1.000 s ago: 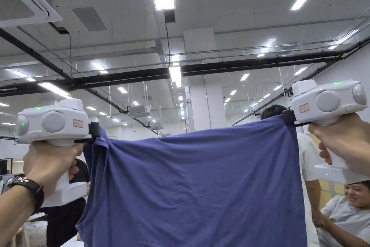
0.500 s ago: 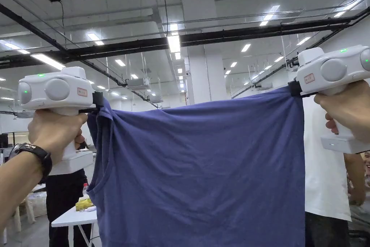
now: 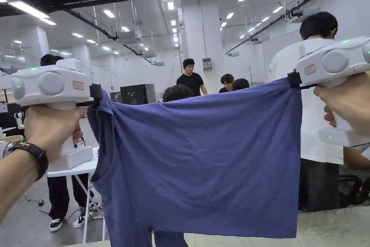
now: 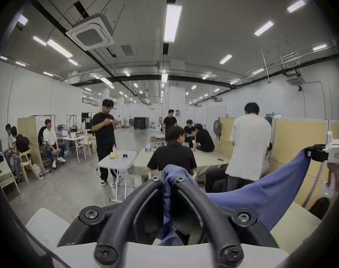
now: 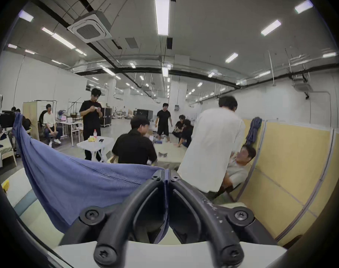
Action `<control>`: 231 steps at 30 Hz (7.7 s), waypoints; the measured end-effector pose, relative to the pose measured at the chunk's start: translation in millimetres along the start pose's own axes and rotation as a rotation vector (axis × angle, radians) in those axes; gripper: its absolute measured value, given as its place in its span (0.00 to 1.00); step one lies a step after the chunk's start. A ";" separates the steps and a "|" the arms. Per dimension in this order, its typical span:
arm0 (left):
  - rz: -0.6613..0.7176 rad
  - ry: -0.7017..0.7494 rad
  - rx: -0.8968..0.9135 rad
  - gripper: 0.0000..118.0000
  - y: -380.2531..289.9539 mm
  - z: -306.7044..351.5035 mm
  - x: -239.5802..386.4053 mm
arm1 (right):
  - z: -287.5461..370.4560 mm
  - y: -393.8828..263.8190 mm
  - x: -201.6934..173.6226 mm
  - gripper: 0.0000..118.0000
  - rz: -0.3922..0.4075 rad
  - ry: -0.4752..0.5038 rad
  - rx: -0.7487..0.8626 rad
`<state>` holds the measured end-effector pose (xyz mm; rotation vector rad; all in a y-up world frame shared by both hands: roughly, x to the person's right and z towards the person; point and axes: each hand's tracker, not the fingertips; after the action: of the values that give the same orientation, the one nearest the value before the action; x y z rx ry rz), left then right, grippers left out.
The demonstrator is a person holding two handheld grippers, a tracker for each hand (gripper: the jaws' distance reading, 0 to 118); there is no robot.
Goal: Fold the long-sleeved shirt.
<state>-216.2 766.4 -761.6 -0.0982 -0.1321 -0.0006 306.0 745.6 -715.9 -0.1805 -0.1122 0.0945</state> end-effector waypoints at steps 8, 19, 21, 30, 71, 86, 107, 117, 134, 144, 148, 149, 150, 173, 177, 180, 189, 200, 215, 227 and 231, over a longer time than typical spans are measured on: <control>-0.002 -0.037 -0.112 0.04 -112.1 3.1 -9.5 | -11.7 -107.8 -20.9 0.05 0.015 0.044 -0.112; 0.080 -0.074 -0.312 0.04 -259.0 43.3 -12.7 | 10.6 -253.7 -42.0 0.05 -0.011 0.111 -0.318; 0.086 -0.085 -0.334 0.04 -280.1 57.2 -11.2 | 24.5 -276.1 -45.5 0.05 -0.022 0.136 -0.355; 0.135 -0.136 -0.455 0.04 -351.5 154.5 -5.6 | 108.9 -356.5 -44.3 0.05 -0.023 0.179 -0.446; 0.126 -0.119 -0.965 0.04 -617.3 418.0 0.4 | 326.5 -604.0 -23.9 0.05 -0.105 0.253 -0.872; 0.130 -0.048 -0.795 0.38 -557.5 438.5 8.8 | 344.1 -553.0 -35.2 0.46 -0.060 0.221 -0.742; 0.074 -0.045 -0.577 0.01 -461.2 412.6 42.7 | 363.6 -448.6 -86.8 0.01 -0.037 0.254 -0.440; 0.037 -0.099 -0.712 0.00 -445.1 280.6 26.6 | 307.4 -454.7 -88.6 0.01 -0.027 0.263 -0.494; -0.001 -0.111 -0.852 0.55 -504.2 -26.6 43.5 | 164.9 -517.2 -96.8 0.01 -0.022 0.278 -0.671; 0.010 -0.040 -0.961 0.52 -583.5 -141.0 45.8 | 137.5 -561.8 -87.7 0.01 0.013 0.254 -0.782; 0.053 -0.028 -0.955 0.51 -601.5 -146.2 43.8 | 132.6 -570.4 -86.4 0.01 0.023 0.244 -0.803; 0.051 -0.027 -0.949 0.49 -599.9 -144.1 46.1 | 132.0 -571.0 -86.4 0.01 0.023 0.242 -0.805; 0.043 -0.026 -0.943 0.40 -597.2 -141.2 45.8 | 131.7 -570.9 -86.8 0.01 0.022 0.241 -0.808; 0.237 -0.276 -0.735 0.03 -502.3 93.5 54.3 | 236.7 -506.2 -94.0 0.01 -0.060 0.287 -0.646; 0.227 -0.314 -0.716 0.03 -500.6 148.8 58.0 | 262.8 -498.9 -88.3 0.01 -0.078 0.285 -0.620; 0.209 -0.326 -0.709 0.03 -504.5 182.4 59.0 | 276.5 -495.4 -88.6 0.01 -0.075 0.282 -0.615; 0.114 -0.208 -0.930 0.03 -600.5 209.3 59.7 | 291.7 -502.2 -96.1 0.01 -0.100 0.295 -0.611; 0.198 -0.197 -0.928 0.56 -607.6 214.3 67.4 | 283.4 -508.6 -97.0 0.01 -0.108 0.297 -0.639; 0.087 0.047 -0.660 0.20 -510.0 333.1 24.9 | 302.7 -478.5 -105.7 0.01 -0.094 0.306 -0.558; 0.088 0.010 -0.733 0.00 -512.3 339.8 17.6 | 304.7 -483.1 -115.0 0.01 -0.084 0.321 -0.567; 0.199 -0.092 -0.849 0.00 -515.4 297.4 -1.2 | 297.0 -486.1 -114.3 0.01 -0.075 0.315 -0.580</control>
<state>-260.0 282.5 -418.0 -0.9601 -0.2066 0.1479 198.0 309.3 -347.8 -0.7657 0.1724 -0.0446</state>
